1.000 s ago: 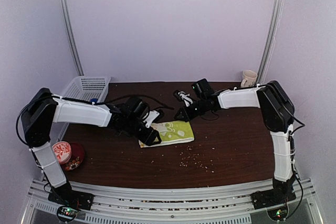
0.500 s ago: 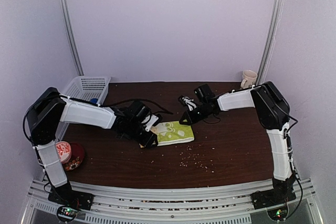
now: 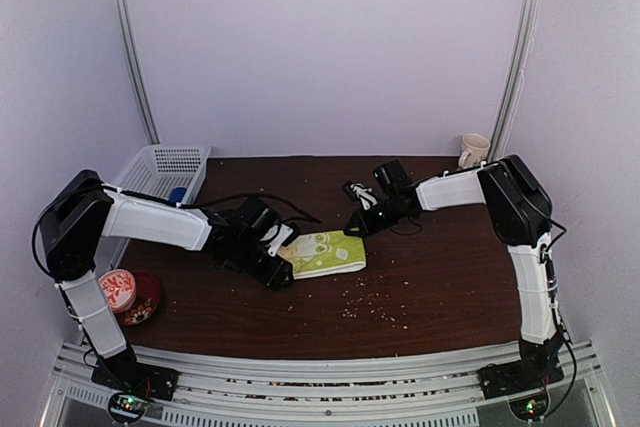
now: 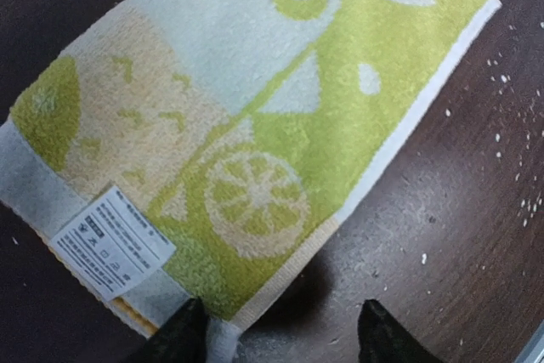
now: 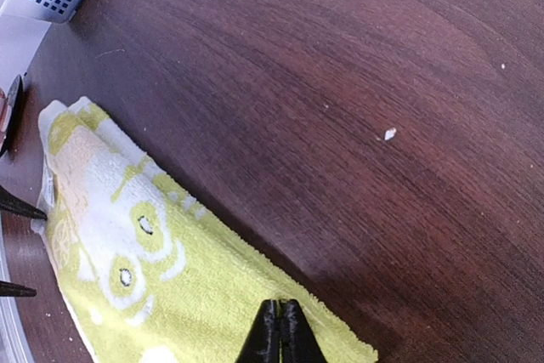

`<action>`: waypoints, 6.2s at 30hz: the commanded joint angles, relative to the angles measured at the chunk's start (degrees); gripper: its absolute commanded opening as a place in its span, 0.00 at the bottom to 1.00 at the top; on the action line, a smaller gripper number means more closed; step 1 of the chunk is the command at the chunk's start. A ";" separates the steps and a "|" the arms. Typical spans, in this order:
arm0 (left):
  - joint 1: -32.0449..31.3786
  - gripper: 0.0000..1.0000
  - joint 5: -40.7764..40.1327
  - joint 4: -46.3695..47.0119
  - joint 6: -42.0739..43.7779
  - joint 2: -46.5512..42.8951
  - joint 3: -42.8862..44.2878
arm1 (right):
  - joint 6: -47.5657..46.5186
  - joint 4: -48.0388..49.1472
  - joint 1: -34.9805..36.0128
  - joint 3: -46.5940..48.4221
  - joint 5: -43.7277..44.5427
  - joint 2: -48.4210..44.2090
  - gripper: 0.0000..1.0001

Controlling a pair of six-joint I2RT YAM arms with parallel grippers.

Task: Roll the towels
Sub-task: Smooth out the towel at the center of the board, then rotate the towel at the center of the board.

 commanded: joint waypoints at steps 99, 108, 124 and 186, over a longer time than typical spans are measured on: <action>8.32 0.98 -9.52 -5.87 4.01 -14.22 5.14 | -20.87 -23.15 3.18 12.88 16.40 2.32 0.00; 8.23 0.98 -11.00 -7.29 7.20 -14.56 5.48 | -20.03 -25.55 -0.67 5.03 28.08 0.41 0.00; 9.49 0.98 -7.61 -2.85 7.30 -17.21 1.75 | -24.55 -40.38 -0.51 -4.47 23.25 -23.39 0.17; 12.88 0.98 -20.73 15.55 6.97 -40.50 -9.16 | -25.46 -9.08 -4.91 0.10 46.90 -30.12 0.99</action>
